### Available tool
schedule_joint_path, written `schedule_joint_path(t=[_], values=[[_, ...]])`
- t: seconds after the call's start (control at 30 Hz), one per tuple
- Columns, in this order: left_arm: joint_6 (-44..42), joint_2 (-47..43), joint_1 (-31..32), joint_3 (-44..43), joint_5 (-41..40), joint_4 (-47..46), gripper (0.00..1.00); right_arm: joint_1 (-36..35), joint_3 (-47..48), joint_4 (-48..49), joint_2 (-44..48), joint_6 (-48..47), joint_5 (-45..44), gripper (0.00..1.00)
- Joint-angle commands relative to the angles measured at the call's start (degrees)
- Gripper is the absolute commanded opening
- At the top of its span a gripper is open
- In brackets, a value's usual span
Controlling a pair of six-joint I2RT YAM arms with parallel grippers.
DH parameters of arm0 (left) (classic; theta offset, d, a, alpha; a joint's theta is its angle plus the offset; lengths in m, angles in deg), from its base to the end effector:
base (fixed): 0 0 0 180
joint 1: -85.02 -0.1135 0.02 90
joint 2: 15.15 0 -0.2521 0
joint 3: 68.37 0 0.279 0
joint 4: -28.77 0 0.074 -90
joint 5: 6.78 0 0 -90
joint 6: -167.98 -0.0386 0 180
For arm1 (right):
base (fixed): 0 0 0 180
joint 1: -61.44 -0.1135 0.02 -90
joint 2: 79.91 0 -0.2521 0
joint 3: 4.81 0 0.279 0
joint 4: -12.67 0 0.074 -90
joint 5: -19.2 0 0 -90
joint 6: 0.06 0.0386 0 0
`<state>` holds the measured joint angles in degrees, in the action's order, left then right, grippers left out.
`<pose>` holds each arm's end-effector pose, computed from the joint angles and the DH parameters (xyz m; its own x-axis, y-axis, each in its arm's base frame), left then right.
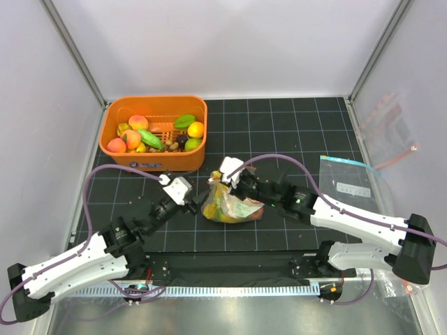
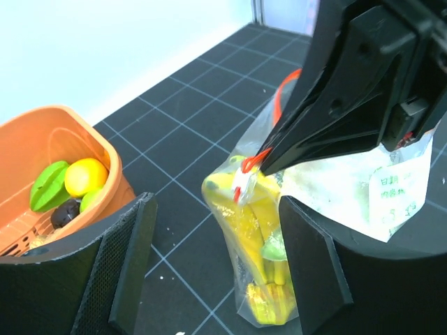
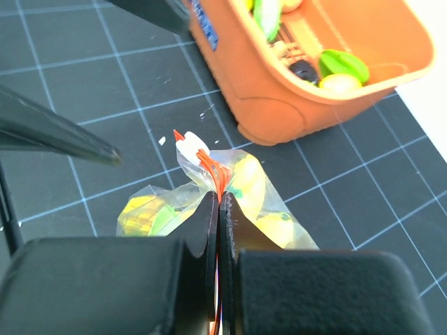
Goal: Place the food in the zip-top bag and seal the zipper
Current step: Zip the zipper food storage bag at the center of the board.
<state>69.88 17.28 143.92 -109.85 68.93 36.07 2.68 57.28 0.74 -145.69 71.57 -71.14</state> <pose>0.1084 -0.1613 0.2960 0.1146 0.0744 -0.9906 0.6931 0.7084 0.1334 0.1576 0.2593 0.2951 0.1360 -0.3835 -0.9135 -0.8526 0.4243 -0.3050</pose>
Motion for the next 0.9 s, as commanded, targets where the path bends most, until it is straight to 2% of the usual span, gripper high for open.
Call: schedule_joint_path(t=[0.0, 0.17, 0.3, 0.43, 0.63, 0.87], values=[[1.2, -0.9, 0.3, 0.9, -1.5, -6.1, 0.74, 0.1, -1.7, 8.9, 4.1, 2.2, -3.4, 0.01], [-0.3, 2.4, 0.3, 2.1, -0.5, -9.4, 0.7, 0.1, -3.2, 10.8, 5.9, 4.0, -5.1, 0.01], [-2.8, 6.2, 0.3, 4.4, 2.1, -16.4, 0.67, 0.1, -5.4, 13.0, 7.6, 5.8, -2.9, 0.01], [-4.0, 9.1, -0.4, 5.1, 4.0, -19.6, 0.64, 0.1, -5.9, 13.7, 8.3, 6.2, -2.6, 0.01], [-5.5, 8.4, -1.3, 8.1, 4.4, -25.7, 0.58, 0.1, -7.0, 14.6, 10.0, 6.9, -0.5, 0.01], [-6.4, 8.6, -1.5, 9.5, 6.6, -30.6, 0.57, 0.1, -7.5, 14.6, 11.1, 7.0, 2.4, 0.01]])
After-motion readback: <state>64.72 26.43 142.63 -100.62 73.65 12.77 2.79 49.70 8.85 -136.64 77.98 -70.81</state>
